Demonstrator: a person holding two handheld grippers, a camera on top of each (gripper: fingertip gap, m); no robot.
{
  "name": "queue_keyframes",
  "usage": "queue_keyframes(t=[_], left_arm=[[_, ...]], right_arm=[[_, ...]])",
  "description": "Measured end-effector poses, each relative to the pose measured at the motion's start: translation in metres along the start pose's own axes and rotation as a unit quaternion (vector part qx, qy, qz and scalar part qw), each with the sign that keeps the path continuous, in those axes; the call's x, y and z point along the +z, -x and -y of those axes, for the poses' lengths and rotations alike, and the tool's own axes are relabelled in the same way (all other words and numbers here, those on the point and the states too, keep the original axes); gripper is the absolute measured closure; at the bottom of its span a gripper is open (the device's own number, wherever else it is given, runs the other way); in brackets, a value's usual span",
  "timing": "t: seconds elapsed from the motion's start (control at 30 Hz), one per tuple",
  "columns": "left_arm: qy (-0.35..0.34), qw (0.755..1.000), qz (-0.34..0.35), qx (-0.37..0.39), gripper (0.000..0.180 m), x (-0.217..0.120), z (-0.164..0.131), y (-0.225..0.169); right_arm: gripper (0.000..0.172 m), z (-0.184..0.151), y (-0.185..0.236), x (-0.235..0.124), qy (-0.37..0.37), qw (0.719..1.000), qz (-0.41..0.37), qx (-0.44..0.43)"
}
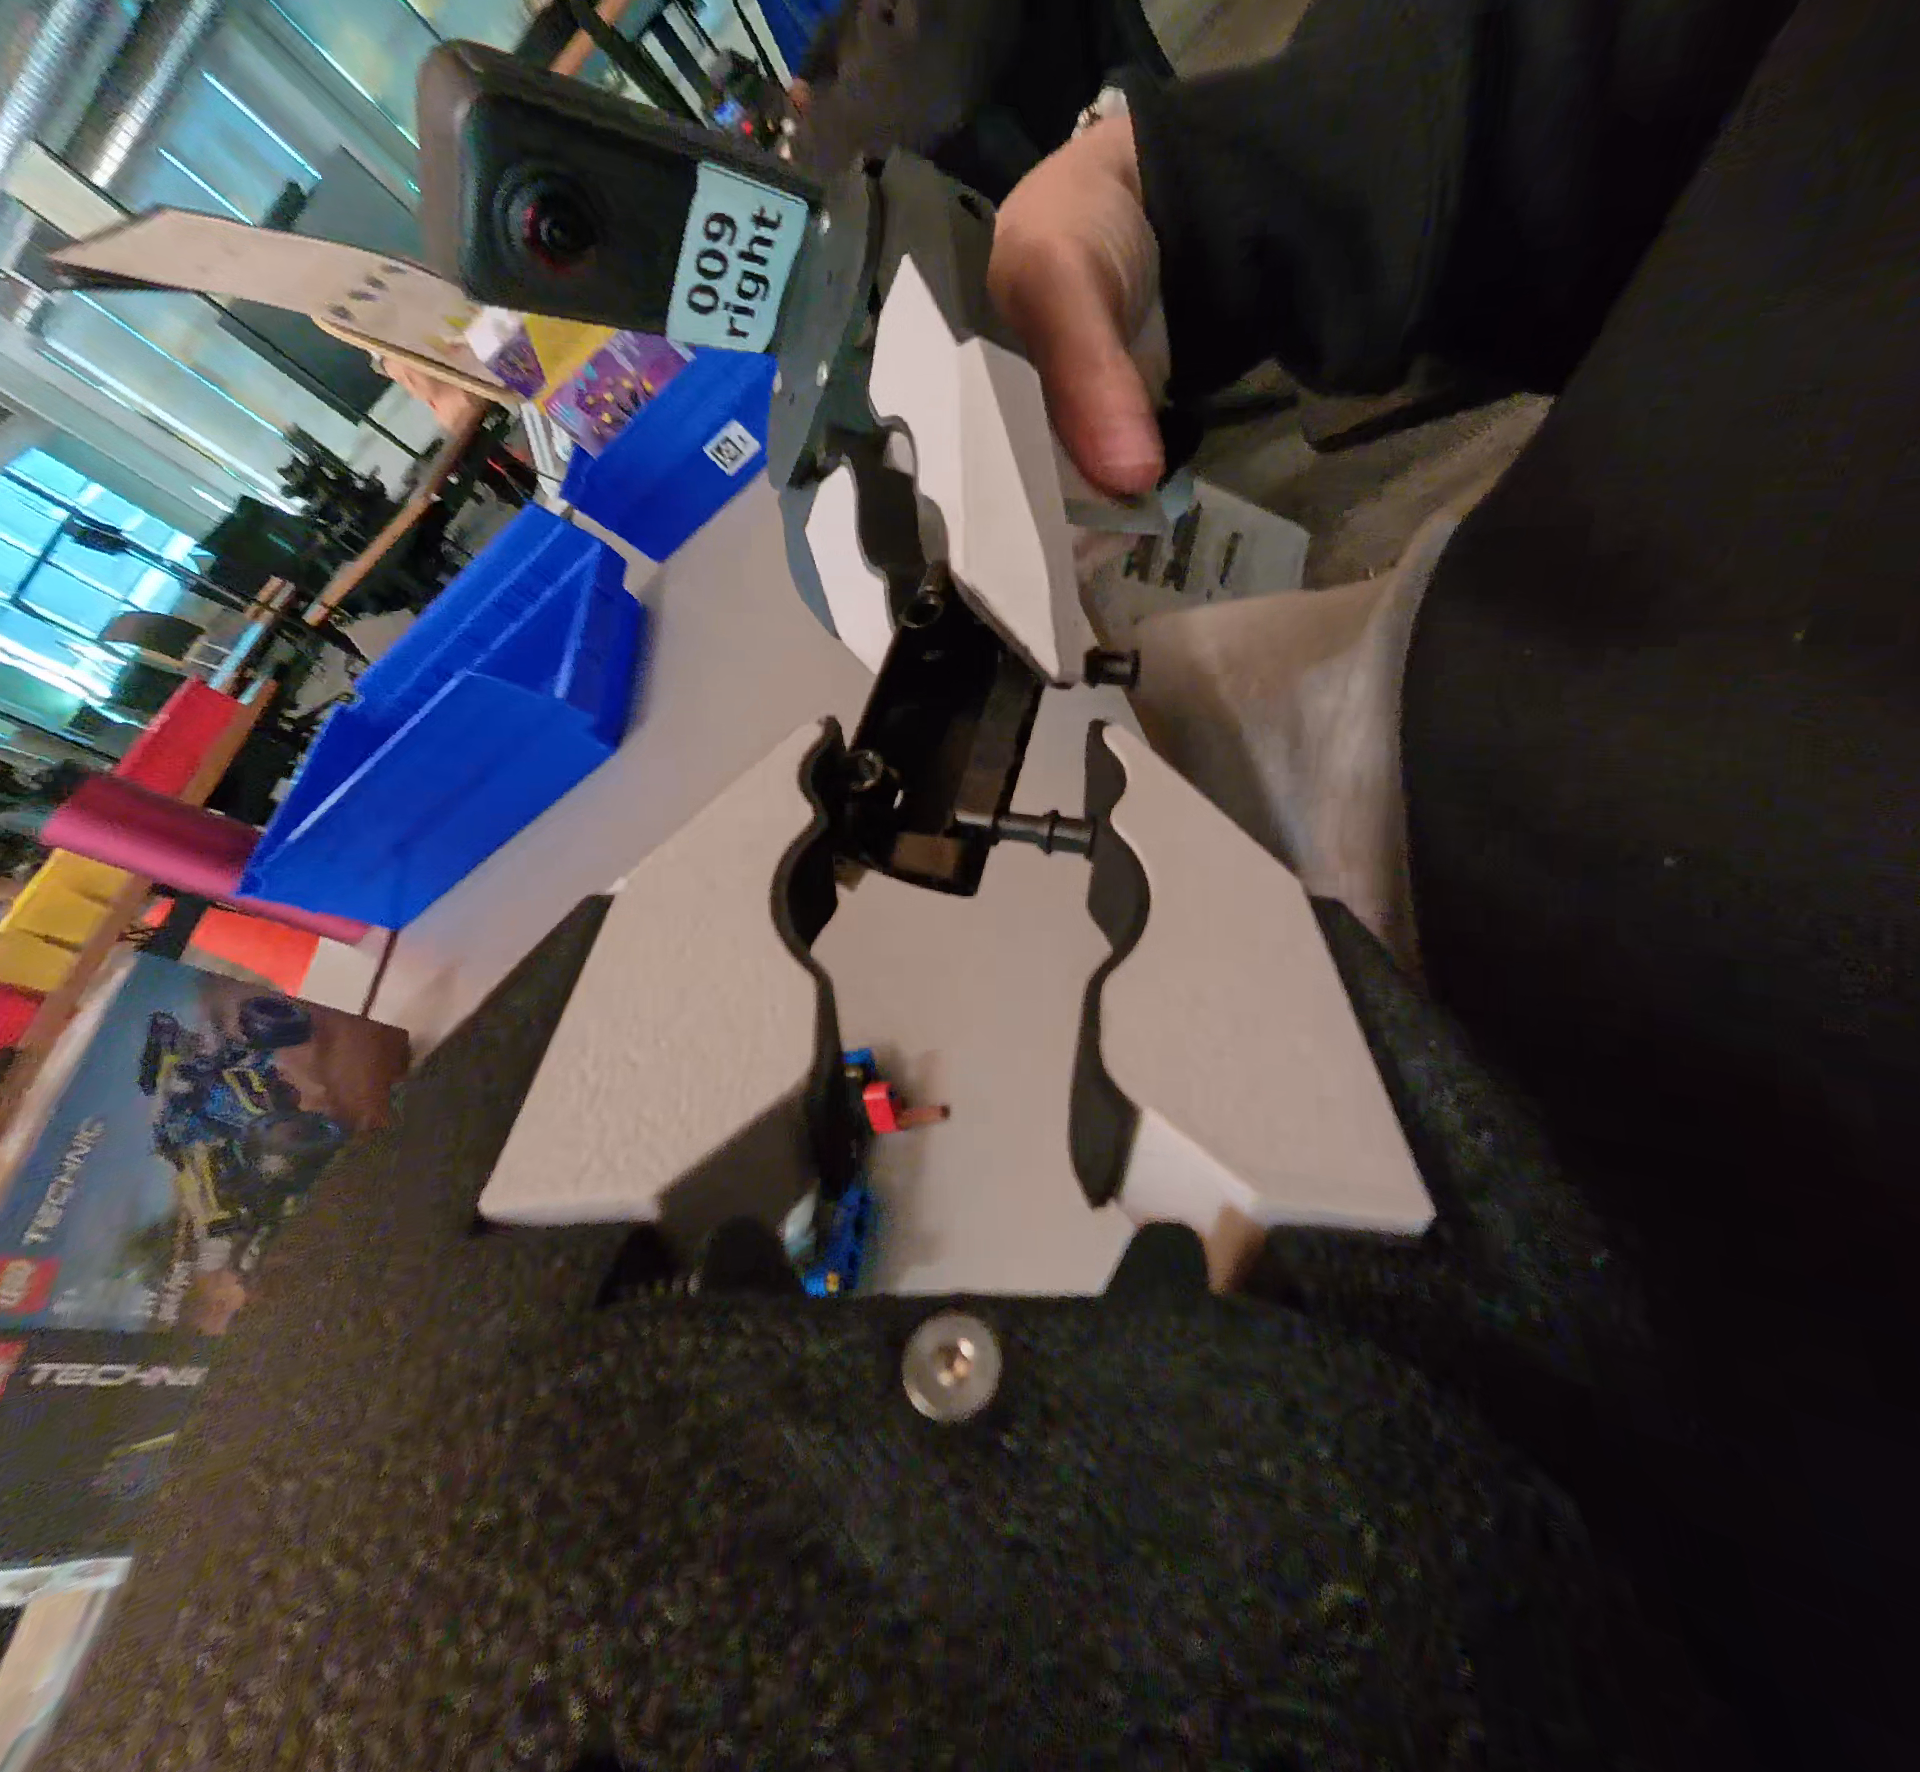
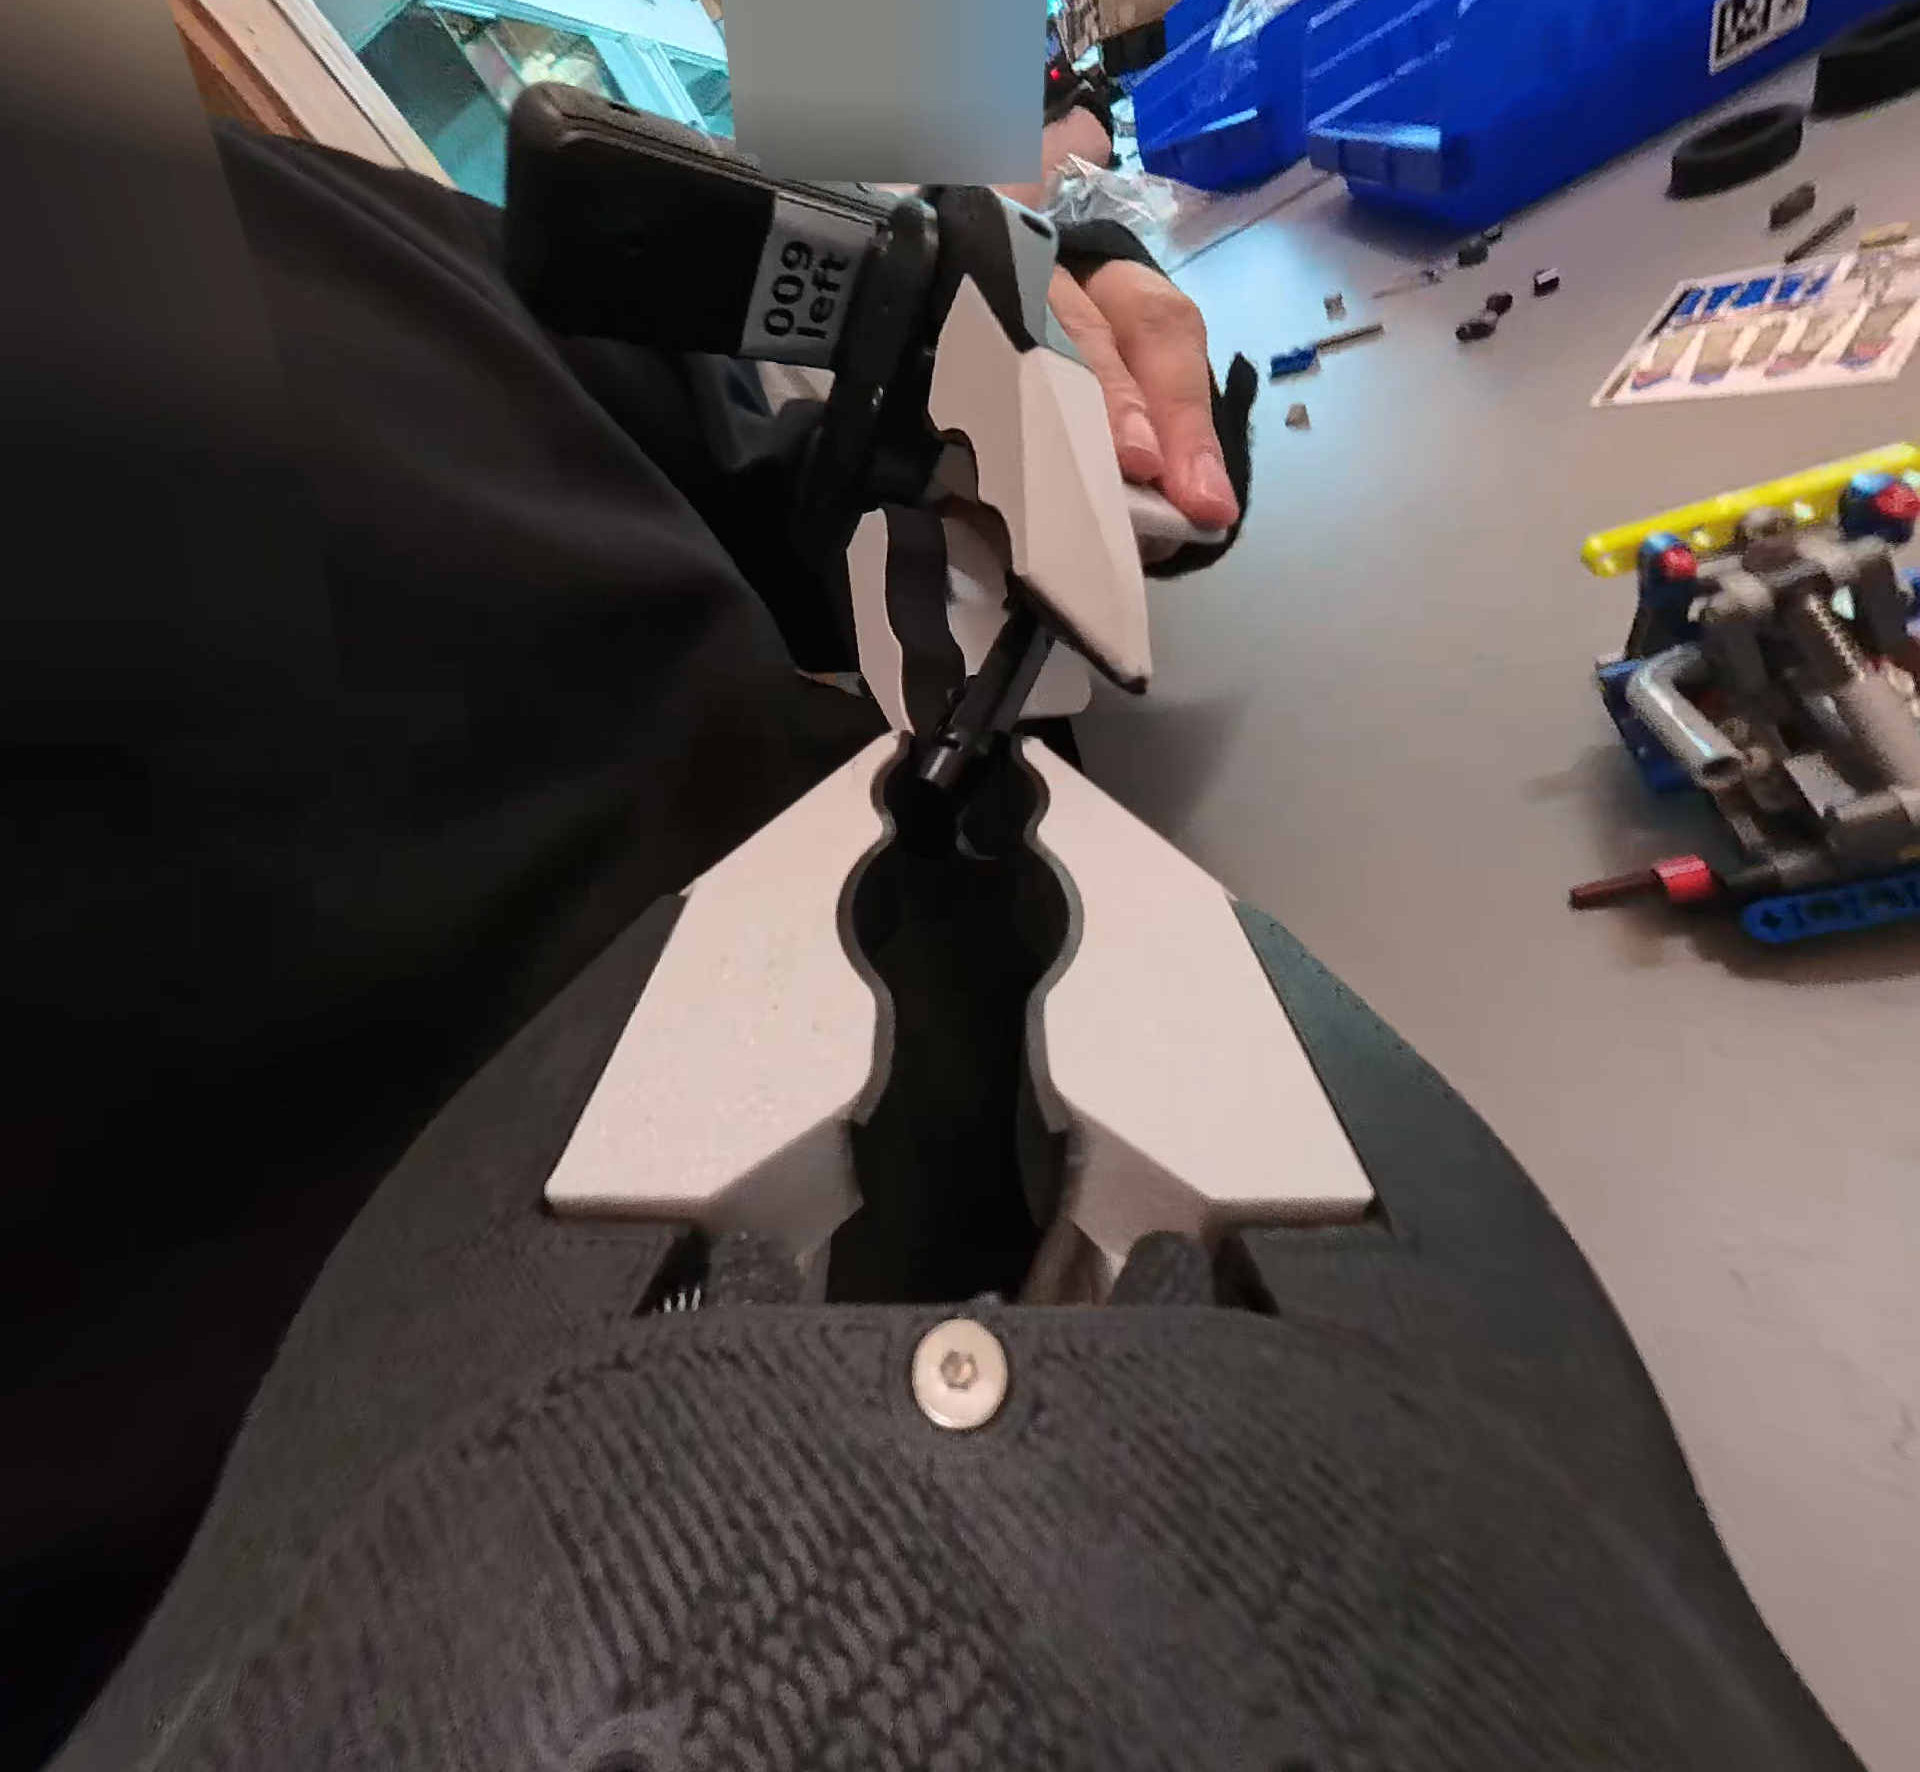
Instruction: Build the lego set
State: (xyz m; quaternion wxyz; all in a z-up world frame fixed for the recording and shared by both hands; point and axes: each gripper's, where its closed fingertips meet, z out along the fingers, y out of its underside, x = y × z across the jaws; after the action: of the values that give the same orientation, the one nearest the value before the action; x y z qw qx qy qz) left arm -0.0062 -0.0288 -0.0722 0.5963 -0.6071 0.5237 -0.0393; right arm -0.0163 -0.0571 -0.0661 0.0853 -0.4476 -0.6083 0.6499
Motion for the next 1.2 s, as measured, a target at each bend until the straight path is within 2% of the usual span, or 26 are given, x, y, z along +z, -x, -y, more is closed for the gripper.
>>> queue_keyframes(t=[0.1,0.2,0.33,0.47,0.57,0.7,0.97,1.2], left_arm=[[-0.018,0.999,0.033,0.021,0.137,-0.006,0.013,0.011],[-0.043,0.996,0.066,0.042,0.137,-0.015,0.027,0.022],[-0.056,0.992,0.093,0.066,0.137,-0.025,0.039,0.031],[-0.069,0.989,0.105,0.076,0.137,-0.030,0.050,0.036],[-0.067,0.987,0.112,0.090,0.137,-0.032,0.052,0.037],[-0.061,0.985,0.116,0.111,0.137,-0.033,0.054,0.035],[-0.039,0.978,0.132,0.160,0.137,-0.033,0.059,0.033],[-0.020,0.980,0.130,0.149,0.137,-0.033,0.056,0.034]], right_arm=[[0.143,0.006,0.008,0.000,0.009,0.998,-0.021,-0.052],[0.124,0.011,0.008,-0.002,0.035,0.983,-0.093,-0.157],[0.110,0.034,0.018,-0.004,0.031,0.923,-0.184,-0.338],[0.108,0.045,0.017,-0.004,0.044,0.871,-0.250,-0.421],[0.117,0.049,0.018,-0.003,0.046,0.835,-0.270,-0.477],[0.124,0.056,0.025,-0.005,0.034,0.819,-0.277,-0.502],[0.131,0.052,0.029,-0.004,0.058,0.800,-0.275,-0.531],[0.130,0.053,0.028,-0.003,0.064,0.788,-0.286,-0.541]])
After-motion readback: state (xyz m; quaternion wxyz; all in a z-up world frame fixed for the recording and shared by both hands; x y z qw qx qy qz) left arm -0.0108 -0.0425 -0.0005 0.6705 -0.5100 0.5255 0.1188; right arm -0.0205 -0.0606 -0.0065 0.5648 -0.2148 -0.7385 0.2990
